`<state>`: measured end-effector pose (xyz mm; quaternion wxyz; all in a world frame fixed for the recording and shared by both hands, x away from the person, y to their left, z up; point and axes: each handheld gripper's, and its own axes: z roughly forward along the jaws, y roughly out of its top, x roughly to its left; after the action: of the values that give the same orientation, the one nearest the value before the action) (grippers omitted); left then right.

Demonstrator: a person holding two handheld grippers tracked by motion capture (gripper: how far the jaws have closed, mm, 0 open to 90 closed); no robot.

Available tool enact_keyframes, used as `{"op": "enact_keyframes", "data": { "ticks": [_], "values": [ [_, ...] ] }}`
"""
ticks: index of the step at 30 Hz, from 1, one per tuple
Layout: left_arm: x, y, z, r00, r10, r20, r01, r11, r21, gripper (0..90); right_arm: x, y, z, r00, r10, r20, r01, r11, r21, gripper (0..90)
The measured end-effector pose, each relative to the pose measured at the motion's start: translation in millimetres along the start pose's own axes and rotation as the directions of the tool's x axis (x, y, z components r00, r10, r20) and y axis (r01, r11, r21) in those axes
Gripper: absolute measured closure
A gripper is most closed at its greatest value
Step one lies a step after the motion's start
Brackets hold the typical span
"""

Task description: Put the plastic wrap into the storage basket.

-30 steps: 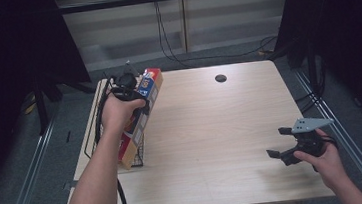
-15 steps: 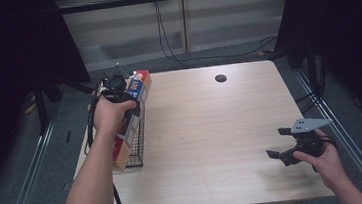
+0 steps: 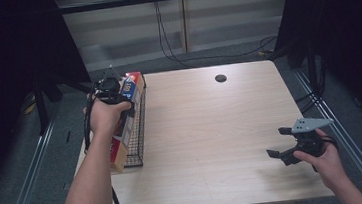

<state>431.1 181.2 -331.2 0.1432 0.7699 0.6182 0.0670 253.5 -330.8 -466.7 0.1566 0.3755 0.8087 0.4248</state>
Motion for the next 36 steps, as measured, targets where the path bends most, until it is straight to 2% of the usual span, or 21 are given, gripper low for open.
{"op": "enact_keyframes", "data": {
  "ticks": [5,10,11,13,14,16,19,20,25,29,30,33,36],
  "values": [
    [4.0,-2.7,4.8,0.9995,-0.030,-0.007,0.030,0.9995,-0.001,43.1,0.4,0.4,0.0,1.0000,0.000,-0.003,0.000,1.000,0.004,3.3],
    [8.8,-3.9,7.6,0.9990,-0.041,-0.017,0.041,0.9992,0.001,43.1,0.1,0.1,0.0,1.0000,0.000,-0.002,0.000,1.000,0.004,3.2],
    [8.5,-4.5,8.2,0.9977,-0.066,-0.010,0.066,0.9978,-0.003,43.1,0.1,0.1,0.0,1.0000,0.000,-0.002,0.000,1.000,0.004,3.2],
    [11.9,-4.9,8.3,0.9980,-0.062,-0.010,0.062,0.9981,0.000,43.1,0.3,0.2,0.0,1.0000,0.000,-0.004,0.000,1.000,0.003,3.3],
    [11.6,-5.4,8.7,0.9965,-0.084,-0.005,0.084,0.9965,-0.003,43.1,0.3,0.2,-0.1,1.0000,-0.001,-0.003,0.001,1.000,0.003,3.3],
    [12.7,-5.9,9.2,0.9957,-0.092,-0.009,0.092,0.9958,-0.002,43.1,0.2,0.1,0.0,1.0000,-0.001,-0.002,0.001,1.000,0.005,3.2],
    [14.8,-6.1,10.0,0.9964,-0.083,-0.019,0.083,0.9966,0.001,43.1,0.5,0.1,0.1,1.0000,0.000,-0.005,0.001,1.000,0.005,3.3],
    [13.9,-6.4,10.7,0.9950,-0.099,-0.017,0.099,0.9951,-0.002,43.0,0.5,0.2,0.2,1.0000,-0.001,-0.004,0.001,1.000,0.005,3.3],
    [14.7,-6.8,13.5,0.9933,-0.114,-0.017,0.114,0.9934,0.010,43.0,0.3,0.2,0.2,1.0000,-0.002,-0.003,0.002,1.000,0.005,3.3],
    [17.6,-7.9,16.1,0.9946,-0.102,-0.023,0.102,0.9947,0.014,43.0,0.3,0.1,0.1,1.0000,-0.001,-0.004,0.001,1.000,0.005,3.2],
    [17.0,-8.5,17.0,0.9930,-0.116,-0.023,0.116,0.9931,0.011,43.0,0.1,0.1,0.1,1.0000,-0.002,-0.004,0.002,1.000,0.004,3.3],
    [19.3,-9.1,17.8,0.9937,-0.109,-0.025,0.110,0.9938,0.015,43.0,0.5,0.1,0.0,1.0000,-0.001,-0.004,0.001,1.000,0.005,3.3],
    [19.7,-9.5,17.6,0.9922,-0.122,-0.025,0.122,0.9924,0.011,43.0,0.7,0.4,-0.3,1.0000,-0.003,0.005,0.003,1.000,0.004,3.2]
  ]
}}
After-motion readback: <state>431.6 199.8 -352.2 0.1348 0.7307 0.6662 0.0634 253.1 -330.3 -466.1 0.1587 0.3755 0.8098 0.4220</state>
